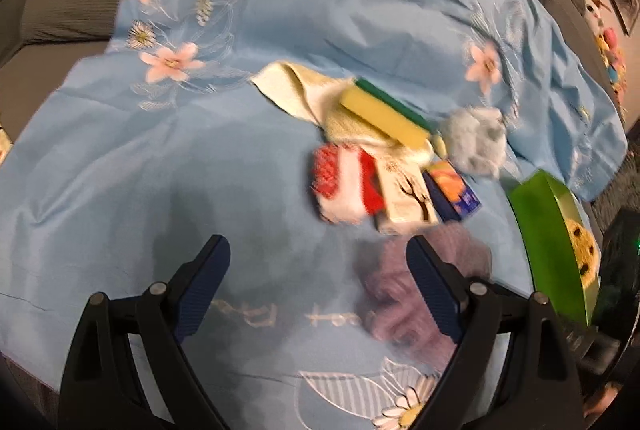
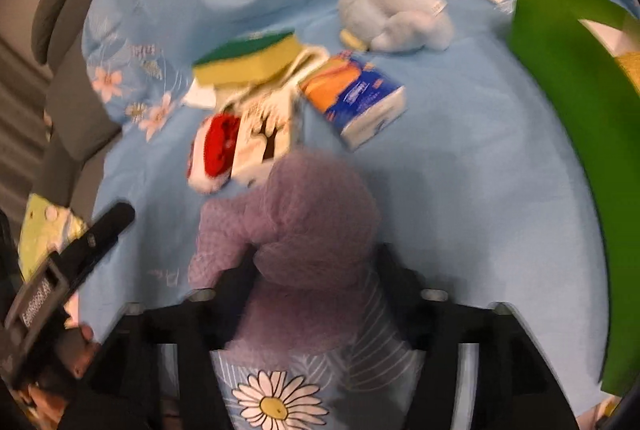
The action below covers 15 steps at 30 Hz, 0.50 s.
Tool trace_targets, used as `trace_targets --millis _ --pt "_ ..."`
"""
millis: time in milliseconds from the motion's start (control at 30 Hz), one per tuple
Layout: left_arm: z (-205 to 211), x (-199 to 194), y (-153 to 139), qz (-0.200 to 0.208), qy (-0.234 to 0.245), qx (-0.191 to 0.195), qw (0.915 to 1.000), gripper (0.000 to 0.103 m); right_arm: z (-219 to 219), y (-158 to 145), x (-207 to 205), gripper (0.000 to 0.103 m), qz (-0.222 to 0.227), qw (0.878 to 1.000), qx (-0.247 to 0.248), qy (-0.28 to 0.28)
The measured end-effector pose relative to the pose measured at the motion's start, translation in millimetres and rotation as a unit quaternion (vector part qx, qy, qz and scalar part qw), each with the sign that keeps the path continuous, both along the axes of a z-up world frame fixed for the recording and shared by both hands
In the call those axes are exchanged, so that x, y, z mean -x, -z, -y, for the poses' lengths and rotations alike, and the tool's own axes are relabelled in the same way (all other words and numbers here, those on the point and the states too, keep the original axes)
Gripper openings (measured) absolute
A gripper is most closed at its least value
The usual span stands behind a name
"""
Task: Organize soft objects
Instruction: 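Grasp the purple mesh bath puff with the right gripper and lift it, then carry the purple bath puff into the green box and open the right gripper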
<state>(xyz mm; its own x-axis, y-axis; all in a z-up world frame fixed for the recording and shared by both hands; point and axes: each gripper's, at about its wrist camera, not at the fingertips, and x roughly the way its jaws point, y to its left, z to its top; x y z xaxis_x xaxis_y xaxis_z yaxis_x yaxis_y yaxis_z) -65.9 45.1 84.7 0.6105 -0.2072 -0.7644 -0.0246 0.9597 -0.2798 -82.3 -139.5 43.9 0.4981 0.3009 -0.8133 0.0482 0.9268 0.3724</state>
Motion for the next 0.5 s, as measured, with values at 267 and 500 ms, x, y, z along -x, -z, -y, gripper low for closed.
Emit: trace_targets --millis 267,500 --pt "33.9 -1.4 21.7 -0.056 0.077 0.040 0.9946 0.087 22.2 -16.6 8.7 0.074 0.056 0.997 -0.046 0.029" --pt "52.4 -2.2 38.9 -0.082 0.111 0.056 0.9889 0.037 7.5 2.7 -2.7 0.063 0.024 0.995 -0.101 0.005"
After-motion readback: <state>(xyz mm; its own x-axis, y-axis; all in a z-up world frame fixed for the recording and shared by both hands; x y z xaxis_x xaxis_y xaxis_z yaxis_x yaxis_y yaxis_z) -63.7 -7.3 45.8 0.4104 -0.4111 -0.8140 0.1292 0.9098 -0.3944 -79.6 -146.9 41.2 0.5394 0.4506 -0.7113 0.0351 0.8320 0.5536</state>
